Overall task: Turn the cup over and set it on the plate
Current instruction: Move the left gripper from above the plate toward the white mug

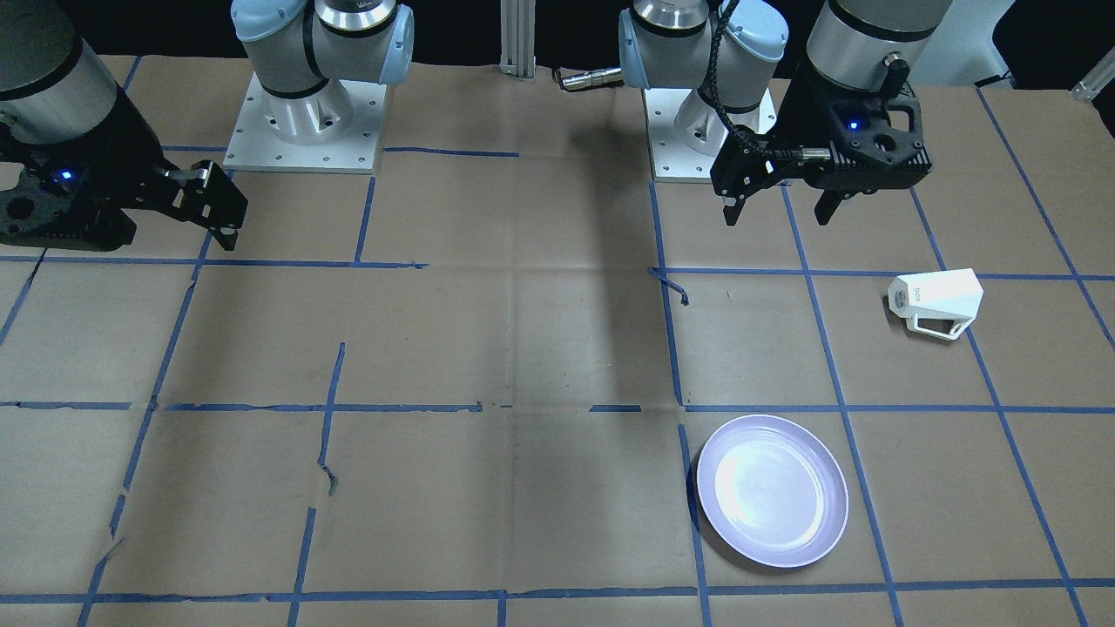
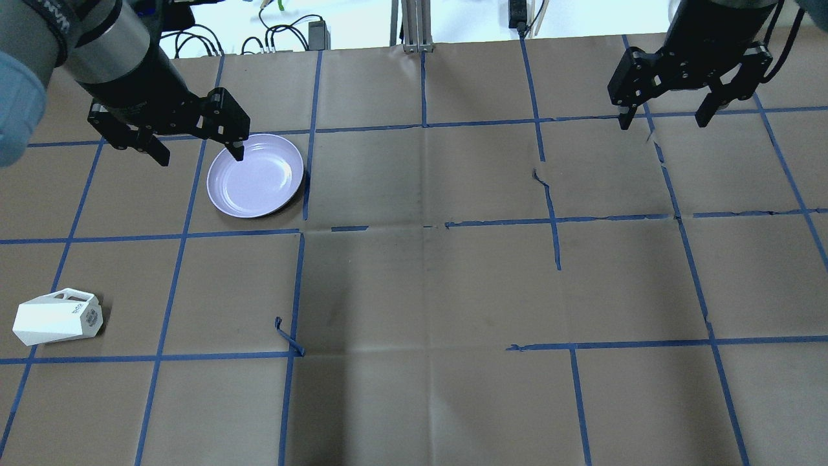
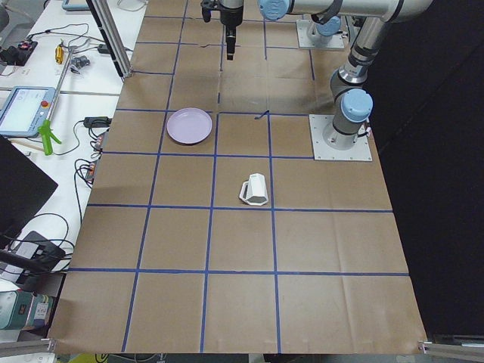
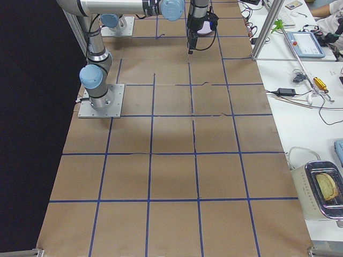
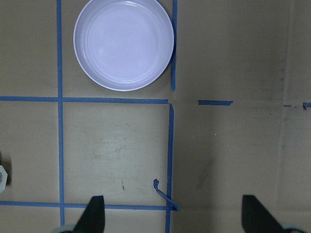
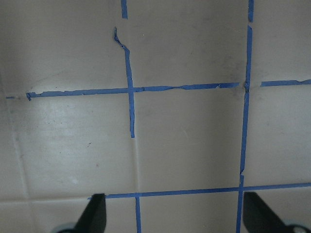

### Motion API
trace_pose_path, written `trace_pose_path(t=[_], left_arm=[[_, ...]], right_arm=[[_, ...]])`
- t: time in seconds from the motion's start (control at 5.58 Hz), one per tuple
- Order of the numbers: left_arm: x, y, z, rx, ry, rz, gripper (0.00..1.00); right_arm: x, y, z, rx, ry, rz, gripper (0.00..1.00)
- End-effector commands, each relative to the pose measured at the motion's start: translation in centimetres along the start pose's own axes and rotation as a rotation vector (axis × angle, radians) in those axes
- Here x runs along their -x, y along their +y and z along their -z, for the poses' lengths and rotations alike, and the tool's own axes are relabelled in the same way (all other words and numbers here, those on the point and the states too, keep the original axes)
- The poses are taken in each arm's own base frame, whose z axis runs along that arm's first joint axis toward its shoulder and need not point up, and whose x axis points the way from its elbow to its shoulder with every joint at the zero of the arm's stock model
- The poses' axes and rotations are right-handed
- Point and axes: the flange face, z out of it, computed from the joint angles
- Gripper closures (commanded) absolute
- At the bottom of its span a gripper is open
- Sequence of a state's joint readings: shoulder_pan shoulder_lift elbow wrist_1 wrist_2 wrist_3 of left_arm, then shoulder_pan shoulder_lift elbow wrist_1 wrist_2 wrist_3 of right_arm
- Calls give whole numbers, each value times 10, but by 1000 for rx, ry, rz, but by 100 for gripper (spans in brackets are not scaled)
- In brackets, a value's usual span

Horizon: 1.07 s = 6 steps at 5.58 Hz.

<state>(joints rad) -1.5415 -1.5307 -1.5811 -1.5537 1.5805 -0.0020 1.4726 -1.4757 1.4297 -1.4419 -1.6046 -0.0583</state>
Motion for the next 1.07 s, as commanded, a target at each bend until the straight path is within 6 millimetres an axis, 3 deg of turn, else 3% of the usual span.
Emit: trace_pose_path(t=[0.0, 0.36, 0.54, 0.9], left_arm=[[0, 0, 1, -2, -4, -1, 2], [6, 7, 8, -14, -6, -13, 2], [29, 8, 11, 2, -10, -93, 2], [112, 23, 28, 35, -9, -104, 2]], right_arm=[[0, 0, 0, 0, 0, 0, 0], [0, 0, 0, 0, 0, 0, 0], [0, 0, 0, 0, 0, 0, 0], [0, 0, 0, 0, 0, 0, 0]])
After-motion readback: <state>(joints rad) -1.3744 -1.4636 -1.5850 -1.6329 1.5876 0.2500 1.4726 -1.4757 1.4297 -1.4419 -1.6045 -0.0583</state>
